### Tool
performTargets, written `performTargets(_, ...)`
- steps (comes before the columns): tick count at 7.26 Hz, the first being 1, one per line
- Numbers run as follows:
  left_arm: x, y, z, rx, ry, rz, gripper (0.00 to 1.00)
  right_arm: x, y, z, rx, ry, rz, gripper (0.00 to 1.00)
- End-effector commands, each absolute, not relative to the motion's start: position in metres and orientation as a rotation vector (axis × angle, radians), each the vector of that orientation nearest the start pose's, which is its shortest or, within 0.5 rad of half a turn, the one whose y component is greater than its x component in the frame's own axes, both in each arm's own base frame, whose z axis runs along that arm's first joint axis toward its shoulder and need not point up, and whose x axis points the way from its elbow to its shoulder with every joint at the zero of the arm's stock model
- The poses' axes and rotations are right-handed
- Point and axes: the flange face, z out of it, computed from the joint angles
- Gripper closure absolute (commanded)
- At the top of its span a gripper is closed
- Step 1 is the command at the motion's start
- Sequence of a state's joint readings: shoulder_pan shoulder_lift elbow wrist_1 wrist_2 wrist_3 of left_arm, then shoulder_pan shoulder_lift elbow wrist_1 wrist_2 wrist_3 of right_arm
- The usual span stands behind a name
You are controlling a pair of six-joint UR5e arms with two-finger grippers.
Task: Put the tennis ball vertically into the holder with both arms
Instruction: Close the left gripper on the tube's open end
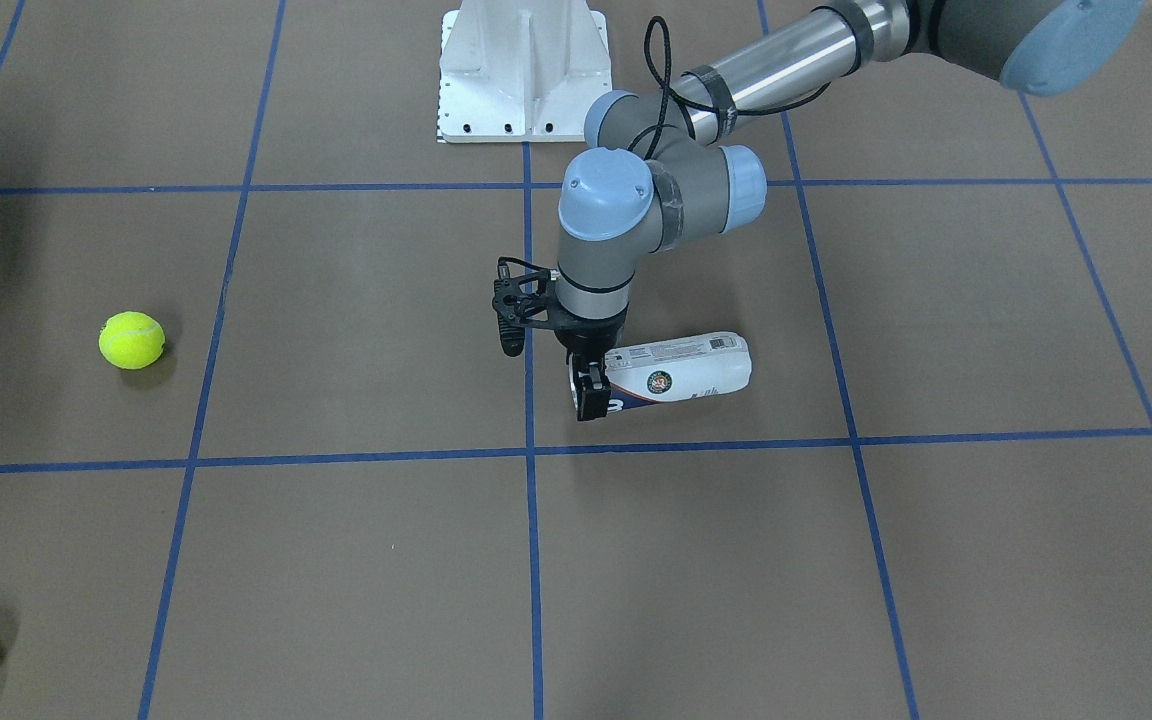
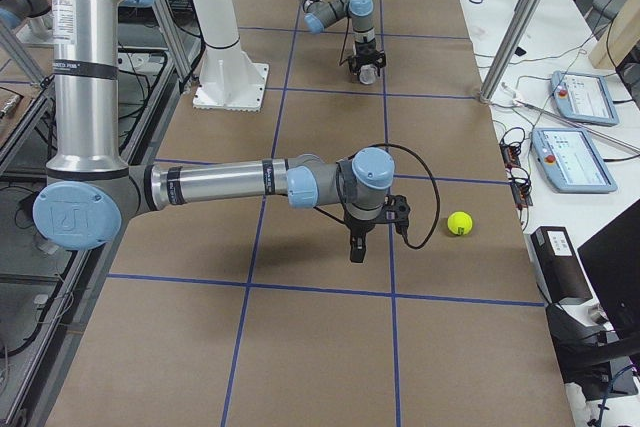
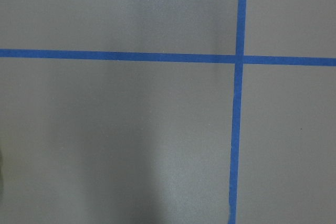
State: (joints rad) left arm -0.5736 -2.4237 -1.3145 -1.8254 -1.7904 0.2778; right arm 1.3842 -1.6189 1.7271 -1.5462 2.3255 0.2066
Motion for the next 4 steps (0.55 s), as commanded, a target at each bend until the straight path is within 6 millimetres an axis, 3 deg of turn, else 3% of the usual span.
performTargets(1, 0.584, -0.526, 0.204, 0.799, 0.527, 1.261, 0.25, -0.025, -0.482, 0.603, -0.023, -0.764, -0.031, 0.01)
performTargets(2, 0.582, -0.526, 0.202, 0.803, 0.528, 1.26, 0.27, -0.025, -0.483, 0.602, -0.022, -0.764, -0.032, 0.01)
performTargets(3, 0.567, -0.528, 0.178, 0.848, 0.541, 1.235, 0.27, -0.025, -0.483, 0.602, -0.022, -0.764, -0.032, 0.01)
performTargets(4, 0.53, -0.531, 0.139, 0.931, 0.573, 1.16, 0.27, -0.026, -0.484, 0.599, -0.018, -0.766, -0.034, 0.01)
